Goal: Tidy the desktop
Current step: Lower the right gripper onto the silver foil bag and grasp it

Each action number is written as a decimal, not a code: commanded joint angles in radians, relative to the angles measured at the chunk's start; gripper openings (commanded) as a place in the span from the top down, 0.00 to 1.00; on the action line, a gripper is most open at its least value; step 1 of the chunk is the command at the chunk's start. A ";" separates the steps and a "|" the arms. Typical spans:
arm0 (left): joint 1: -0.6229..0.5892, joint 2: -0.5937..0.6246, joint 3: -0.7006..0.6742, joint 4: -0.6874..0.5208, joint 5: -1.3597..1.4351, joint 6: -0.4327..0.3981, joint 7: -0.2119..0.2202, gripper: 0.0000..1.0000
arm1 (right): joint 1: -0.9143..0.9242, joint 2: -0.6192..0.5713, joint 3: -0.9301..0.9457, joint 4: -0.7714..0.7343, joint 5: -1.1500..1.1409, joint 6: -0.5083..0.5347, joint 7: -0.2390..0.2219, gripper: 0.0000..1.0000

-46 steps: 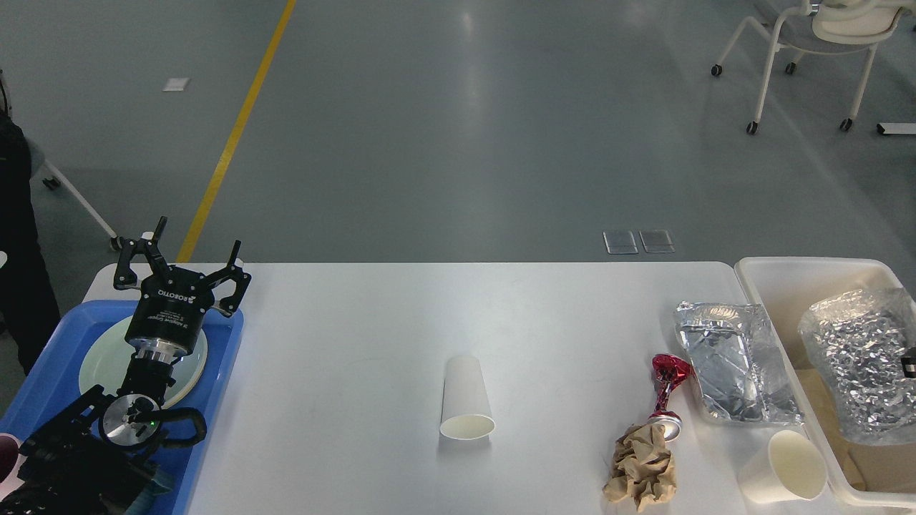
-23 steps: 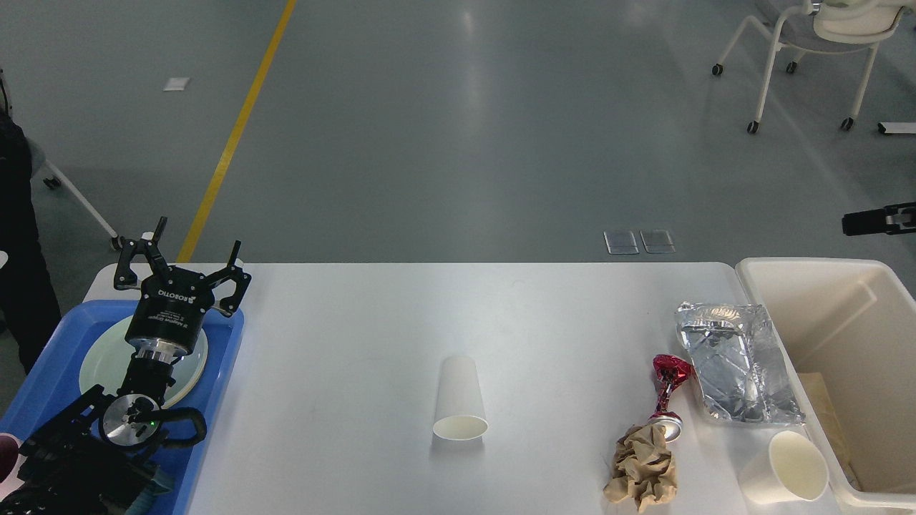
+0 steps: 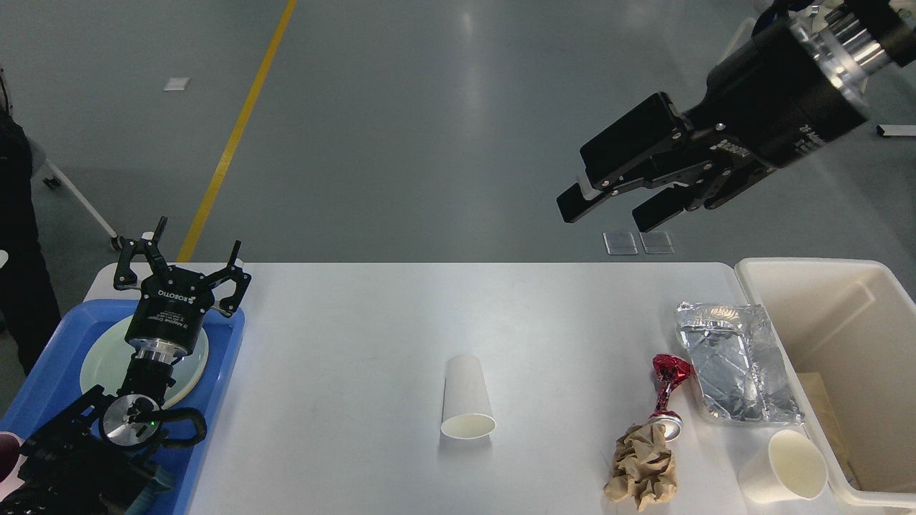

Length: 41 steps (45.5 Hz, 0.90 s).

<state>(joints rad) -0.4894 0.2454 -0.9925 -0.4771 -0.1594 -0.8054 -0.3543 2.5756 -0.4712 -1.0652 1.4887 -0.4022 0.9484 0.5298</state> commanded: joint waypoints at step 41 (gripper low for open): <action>0.000 0.000 0.000 0.000 0.000 0.000 0.000 0.00 | -1.307 0.083 -0.333 -0.792 0.063 -0.935 -0.165 0.00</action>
<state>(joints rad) -0.4894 0.2455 -0.9925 -0.4770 -0.1595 -0.8054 -0.3543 1.4070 -0.3666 -1.4696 0.8639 -0.3402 0.0160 0.3608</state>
